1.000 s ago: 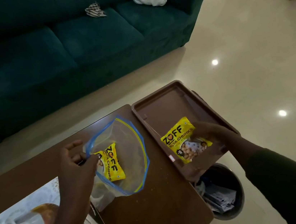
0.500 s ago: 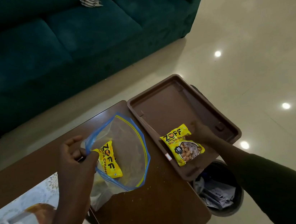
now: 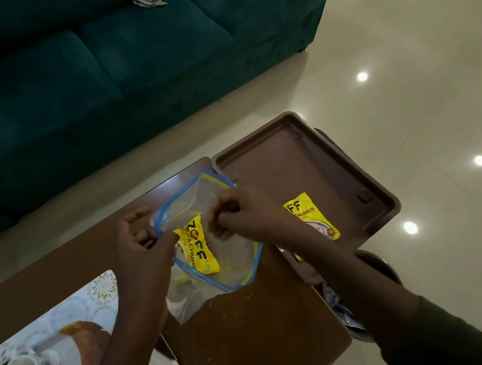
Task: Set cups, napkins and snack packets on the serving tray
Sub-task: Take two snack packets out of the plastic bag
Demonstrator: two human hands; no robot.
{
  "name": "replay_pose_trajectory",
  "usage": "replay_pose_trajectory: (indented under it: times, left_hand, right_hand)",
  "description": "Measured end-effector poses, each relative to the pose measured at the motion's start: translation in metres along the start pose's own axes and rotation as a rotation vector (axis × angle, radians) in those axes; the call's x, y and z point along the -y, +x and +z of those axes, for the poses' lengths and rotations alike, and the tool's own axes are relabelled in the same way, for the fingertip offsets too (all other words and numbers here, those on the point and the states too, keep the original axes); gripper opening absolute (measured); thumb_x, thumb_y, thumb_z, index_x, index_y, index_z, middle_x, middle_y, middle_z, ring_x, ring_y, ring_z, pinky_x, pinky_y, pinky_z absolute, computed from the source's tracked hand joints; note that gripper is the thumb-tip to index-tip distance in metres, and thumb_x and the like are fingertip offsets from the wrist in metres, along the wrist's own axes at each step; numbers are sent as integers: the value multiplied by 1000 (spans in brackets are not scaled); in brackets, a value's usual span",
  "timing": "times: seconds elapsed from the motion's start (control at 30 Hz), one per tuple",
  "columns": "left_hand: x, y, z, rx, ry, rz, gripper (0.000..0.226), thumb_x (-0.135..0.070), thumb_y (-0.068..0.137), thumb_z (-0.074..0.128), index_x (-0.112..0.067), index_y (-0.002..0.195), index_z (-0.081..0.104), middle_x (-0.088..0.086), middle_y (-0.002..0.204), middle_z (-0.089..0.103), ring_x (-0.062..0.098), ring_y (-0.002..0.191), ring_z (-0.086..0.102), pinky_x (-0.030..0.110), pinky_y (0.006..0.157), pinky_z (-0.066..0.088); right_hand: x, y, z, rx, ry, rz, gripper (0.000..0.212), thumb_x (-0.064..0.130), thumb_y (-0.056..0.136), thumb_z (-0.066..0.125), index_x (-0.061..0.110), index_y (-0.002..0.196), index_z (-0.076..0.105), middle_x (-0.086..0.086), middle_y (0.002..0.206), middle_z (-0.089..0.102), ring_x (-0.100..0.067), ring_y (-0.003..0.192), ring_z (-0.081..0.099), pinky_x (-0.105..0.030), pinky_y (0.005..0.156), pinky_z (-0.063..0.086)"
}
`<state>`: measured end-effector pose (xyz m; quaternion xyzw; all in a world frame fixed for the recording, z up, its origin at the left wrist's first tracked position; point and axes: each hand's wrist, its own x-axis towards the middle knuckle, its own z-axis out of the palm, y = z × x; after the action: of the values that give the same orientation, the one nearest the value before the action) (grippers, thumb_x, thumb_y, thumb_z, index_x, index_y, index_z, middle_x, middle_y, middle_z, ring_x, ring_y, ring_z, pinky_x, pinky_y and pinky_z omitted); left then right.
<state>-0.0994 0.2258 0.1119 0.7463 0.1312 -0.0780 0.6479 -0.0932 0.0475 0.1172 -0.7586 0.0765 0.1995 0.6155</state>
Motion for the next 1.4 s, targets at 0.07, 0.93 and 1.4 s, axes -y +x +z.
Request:
replay_pose_trajectory:
  times: [0.07,0.93,1.4]
  left_hand:
    - [-1,-3,-1,5,-6,-6,44,7,83,59,-28,109,53,11,92,68,20,77,68,36,64,53]
    - [2,-16,-15,-96,240,72,52,-9,78,70,-26,120,44,-2,84,63,17,78,67,39,62,55]
    - [-3,-18,-10,-169,205,116,48,-3,80,64,-30,113,41,14,90,62,29,79,63,41,67,51]
  right_hand:
    - [-13,12,18,136,-251,151,19,12,87,58,-3,91,70,-22,94,73,-31,84,71,-43,86,57]
    - [52,-3,22,-147,-1022,-129,13,12,82,55,16,92,62,-5,75,49,-32,81,53,-25,55,24]
    - [60,-7,-117,-155,-1237,18,29,14,87,53,18,114,63,-15,118,63,-35,110,57,-39,83,46]
